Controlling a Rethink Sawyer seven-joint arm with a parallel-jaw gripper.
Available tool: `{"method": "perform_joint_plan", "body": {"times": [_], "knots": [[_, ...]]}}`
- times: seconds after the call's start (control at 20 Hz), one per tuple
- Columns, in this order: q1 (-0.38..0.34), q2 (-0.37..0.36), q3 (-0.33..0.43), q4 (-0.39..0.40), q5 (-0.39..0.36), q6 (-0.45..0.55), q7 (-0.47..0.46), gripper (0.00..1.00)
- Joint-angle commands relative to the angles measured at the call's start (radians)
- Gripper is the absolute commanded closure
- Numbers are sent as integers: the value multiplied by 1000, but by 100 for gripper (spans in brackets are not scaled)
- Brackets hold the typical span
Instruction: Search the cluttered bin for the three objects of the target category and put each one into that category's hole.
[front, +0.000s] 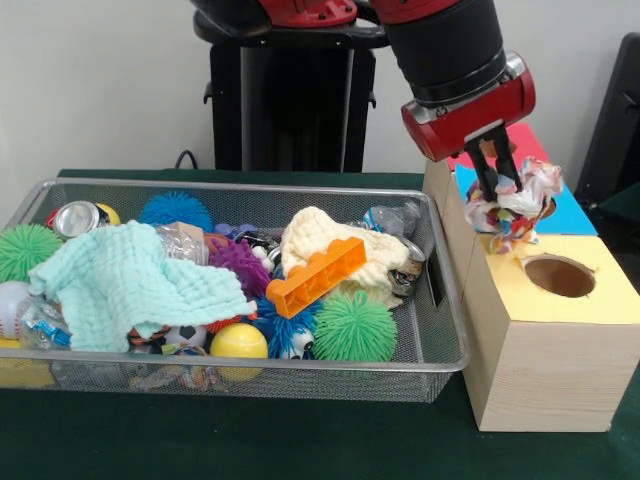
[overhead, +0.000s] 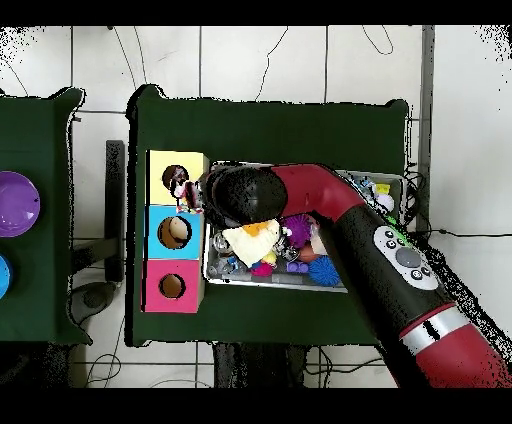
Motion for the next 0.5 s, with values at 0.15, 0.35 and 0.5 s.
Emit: {"method": "perform_joint_plan", "body": {"times": [0.15,0.35,0.5], "knots": [[-43,56,15,126,-112,-155,-70,100],[-62,66,28,165,-149,-231,-56,100],[-72,84,36,184,-182,-318,-41,100]]}}
